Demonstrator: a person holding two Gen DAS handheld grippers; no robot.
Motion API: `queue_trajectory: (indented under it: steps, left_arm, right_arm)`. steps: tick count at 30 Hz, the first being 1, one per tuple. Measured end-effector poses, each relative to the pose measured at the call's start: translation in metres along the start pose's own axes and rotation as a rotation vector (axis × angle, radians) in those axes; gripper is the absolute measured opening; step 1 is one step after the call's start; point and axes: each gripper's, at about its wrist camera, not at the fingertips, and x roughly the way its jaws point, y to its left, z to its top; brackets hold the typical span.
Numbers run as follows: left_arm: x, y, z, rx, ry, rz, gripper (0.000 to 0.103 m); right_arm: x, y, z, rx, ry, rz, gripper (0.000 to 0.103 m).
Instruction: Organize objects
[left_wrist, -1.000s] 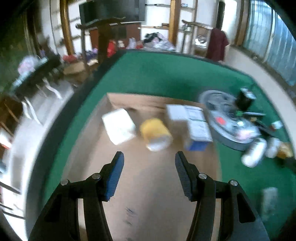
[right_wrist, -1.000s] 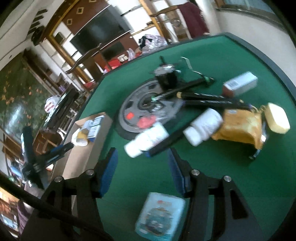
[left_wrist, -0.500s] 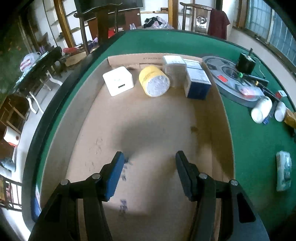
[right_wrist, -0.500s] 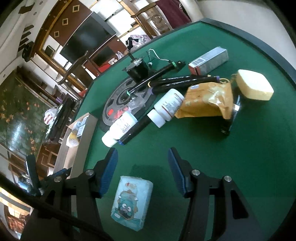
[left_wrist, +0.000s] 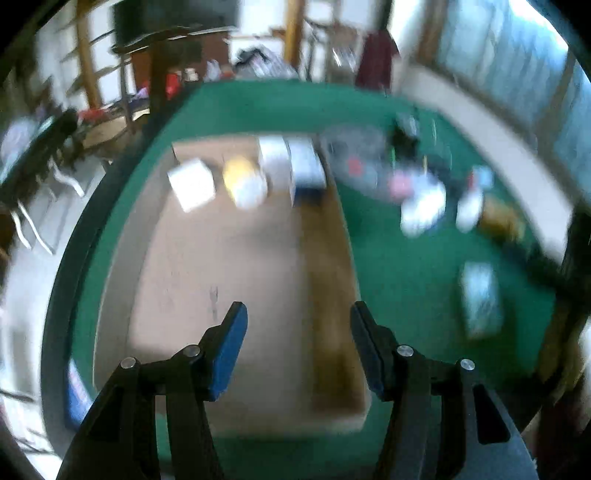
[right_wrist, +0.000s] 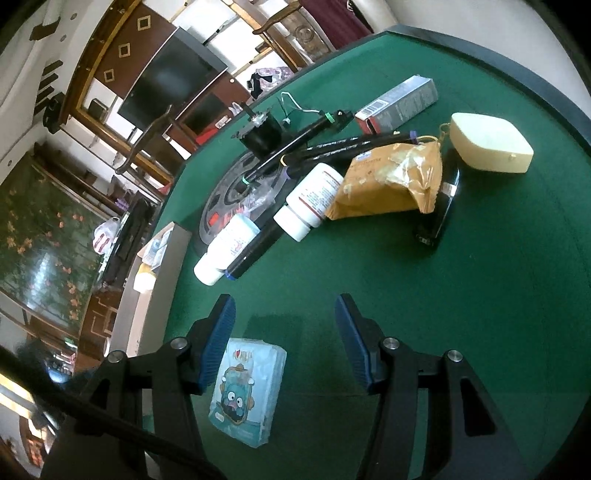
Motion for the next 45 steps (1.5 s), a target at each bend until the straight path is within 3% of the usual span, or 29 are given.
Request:
queue_trajectory:
  steps: [2, 4, 6, 10, 12, 15, 18, 20, 24, 26, 30, 33, 35, 39, 42, 44, 45]
  left_arm:
    - [0.006, 0.021, 0.024, -0.134, -0.015, -0.148, 0.053]
    - [0.024, 0.038, 0.044, -0.247, -0.007, -0.195, 0.053]
    - [0.041, 0.043, 0.054, -0.279, 0.001, -0.230, 0.053]
    - [0.081, 0.054, 0.073, -0.337, 0.030, -0.195, 0.053]
    - [0.096, 0.060, 0.086, -0.345, -0.014, -0.138, 0.053]
    - [0.104, 0.067, 0.099, -0.362, -0.100, -0.138, 0.053]
    - [0.096, 0.065, 0.092, -0.330, -0.137, -0.174, 0.053]
    - [0.090, 0.063, 0.079, -0.286, -0.135, -0.138, 0.053]
    - [0.088, 0.061, 0.047, -0.255, -0.088, -0.121, 0.053]
    - [0.088, 0.054, 0.037, -0.235, -0.049, -0.055, 0.053]
    - [0.081, 0.050, 0.020, -0.244, -0.008, -0.055, 0.053]
    - [0.071, 0.047, 0.009, -0.230, -0.022, -0.086, 0.053]
    - [0.057, 0.042, 0.007, -0.204, -0.077, -0.138, 0.053]
    - [0.003, 0.014, 0.003, -0.133, -0.205, -0.162, 0.054]
    - [-0.024, -0.032, 0.000, -0.064, -0.257, -0.215, 0.068]
    - [-0.028, -0.059, -0.005, -0.037, -0.251, -0.251, 0.077]
    - [-0.026, -0.073, -0.009, -0.025, -0.242, -0.267, 0.077]
  right_arm:
    - [0.000, -0.002, 0.001, 0.003, -0.003, 0.001, 0.055]
    - [0.000, -0.005, 0.001, 0.010, -0.007, 0.002, 0.055]
    - [0.001, -0.009, 0.002, 0.019, -0.012, 0.006, 0.055]
    - [0.005, -0.021, 0.005, 0.049, -0.014, 0.005, 0.055]
    - [0.006, -0.025, 0.006, 0.067, -0.010, 0.021, 0.055]
    - [0.005, -0.023, 0.006, 0.050, -0.015, 0.006, 0.055]
    - [0.006, -0.017, 0.004, 0.019, -0.018, -0.014, 0.058]
    - [0.007, -0.013, 0.003, -0.007, -0.020, -0.027, 0.063]
    - [0.010, -0.006, 0.001, -0.043, -0.011, -0.039, 0.065]
    - [0.009, -0.006, 0.001, -0.048, -0.012, -0.044, 0.065]
    - [0.006, -0.009, 0.001, -0.036, -0.026, -0.051, 0.065]
    - [0.003, -0.010, 0.000, -0.026, -0.036, -0.050, 0.065]
    - [0.003, -0.009, 0.000, -0.026, -0.036, -0.048, 0.065]
    - [-0.003, -0.003, 0.000, -0.054, -0.063, -0.057, 0.065]
    - [-0.017, 0.005, 0.003, -0.095, -0.126, -0.092, 0.065]
    - [-0.037, 0.016, 0.005, -0.149, -0.199, -0.131, 0.065]
    - [-0.049, 0.022, 0.008, -0.177, -0.244, -0.149, 0.065]
